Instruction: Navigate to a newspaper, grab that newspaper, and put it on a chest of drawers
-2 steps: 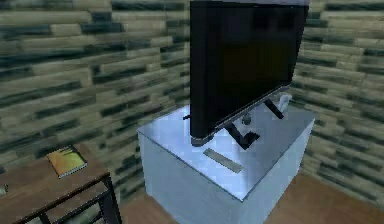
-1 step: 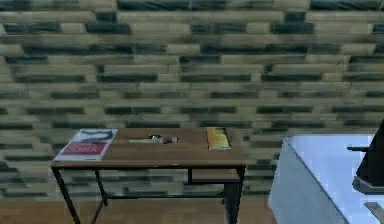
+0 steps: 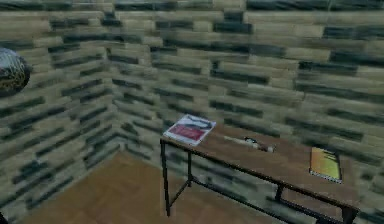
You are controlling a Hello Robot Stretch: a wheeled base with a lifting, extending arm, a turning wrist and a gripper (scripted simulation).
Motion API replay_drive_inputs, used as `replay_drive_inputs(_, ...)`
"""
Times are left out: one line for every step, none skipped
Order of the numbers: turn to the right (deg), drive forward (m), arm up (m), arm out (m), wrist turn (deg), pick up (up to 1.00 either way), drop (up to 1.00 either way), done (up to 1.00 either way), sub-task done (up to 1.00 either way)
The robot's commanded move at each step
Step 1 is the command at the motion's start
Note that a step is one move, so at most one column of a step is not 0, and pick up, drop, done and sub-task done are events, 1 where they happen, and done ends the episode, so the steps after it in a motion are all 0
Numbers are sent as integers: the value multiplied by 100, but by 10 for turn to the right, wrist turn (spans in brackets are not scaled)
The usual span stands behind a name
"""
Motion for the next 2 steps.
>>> replay_drive_inputs(450, 0, 0, 0, 0, 0, 0, 0, 0)
replay_drive_inputs(450, 0, 0, 0, 0, 0, 0, 0, 0)
